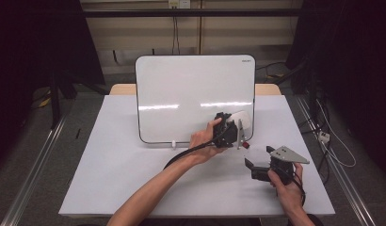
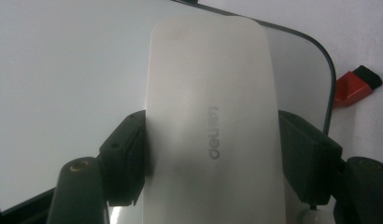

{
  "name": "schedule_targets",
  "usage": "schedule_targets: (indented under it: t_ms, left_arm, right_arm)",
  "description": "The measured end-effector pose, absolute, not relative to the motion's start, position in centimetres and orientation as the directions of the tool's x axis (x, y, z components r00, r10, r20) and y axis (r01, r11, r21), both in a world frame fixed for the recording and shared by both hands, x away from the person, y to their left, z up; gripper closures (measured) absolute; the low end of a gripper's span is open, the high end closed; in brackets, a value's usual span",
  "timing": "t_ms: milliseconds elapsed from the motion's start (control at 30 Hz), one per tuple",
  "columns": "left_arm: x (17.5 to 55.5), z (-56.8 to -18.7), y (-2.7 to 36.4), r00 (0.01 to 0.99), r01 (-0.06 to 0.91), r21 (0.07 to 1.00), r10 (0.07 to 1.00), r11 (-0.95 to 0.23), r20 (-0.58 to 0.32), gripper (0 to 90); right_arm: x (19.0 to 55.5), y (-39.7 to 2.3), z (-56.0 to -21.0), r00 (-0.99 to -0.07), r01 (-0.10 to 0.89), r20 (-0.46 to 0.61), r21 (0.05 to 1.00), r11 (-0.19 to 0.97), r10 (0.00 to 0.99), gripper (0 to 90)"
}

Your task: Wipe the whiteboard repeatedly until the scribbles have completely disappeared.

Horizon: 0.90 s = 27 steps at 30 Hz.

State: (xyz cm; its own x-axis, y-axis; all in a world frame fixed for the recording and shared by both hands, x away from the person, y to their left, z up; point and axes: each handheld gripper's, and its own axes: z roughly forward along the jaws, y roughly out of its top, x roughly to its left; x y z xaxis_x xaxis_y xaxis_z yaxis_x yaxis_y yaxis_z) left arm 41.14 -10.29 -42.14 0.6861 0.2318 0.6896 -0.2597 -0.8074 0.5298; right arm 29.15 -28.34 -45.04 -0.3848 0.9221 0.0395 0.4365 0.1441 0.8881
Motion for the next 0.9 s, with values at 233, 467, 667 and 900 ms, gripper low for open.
schedule_targets:
  t_ms: [233, 467, 667, 900]
  left_arm:
    - [42.3, -40.9, -9.5, 0.695, -0.216, 0.573, 0.288, -0.791, 0.659, 31.1]
    - [44.2, -38.7, -8.4, 0.674, -0.161, 0.616, 0.37, -0.771, 0.639, 31.1]
    - [44.3, -38.6, -8.9, 0.659, -0.165, 0.599, 0.364, -0.784, 0.658, 31.1]
    - [42.9, -40.0, -10.7, 0.662, -0.215, 0.543, 0.287, -0.812, 0.692, 31.1]
  right_arm:
    - [29.0, -28.5, -45.0, -0.386, 0.432, 0.035, 0.89, 0.147, 0.922, 5.5]
    - [29.1, -28.4, -45.0, -0.381, 0.435, 0.037, 0.889, 0.144, 0.924, 5.6]
    - [29.0, -28.4, -44.9, -0.383, 0.433, 0.038, 0.89, 0.143, 0.923, 5.5]
    - [29.2, -28.3, -45.0, -0.386, 0.434, 0.035, 0.889, 0.148, 0.922, 5.6]
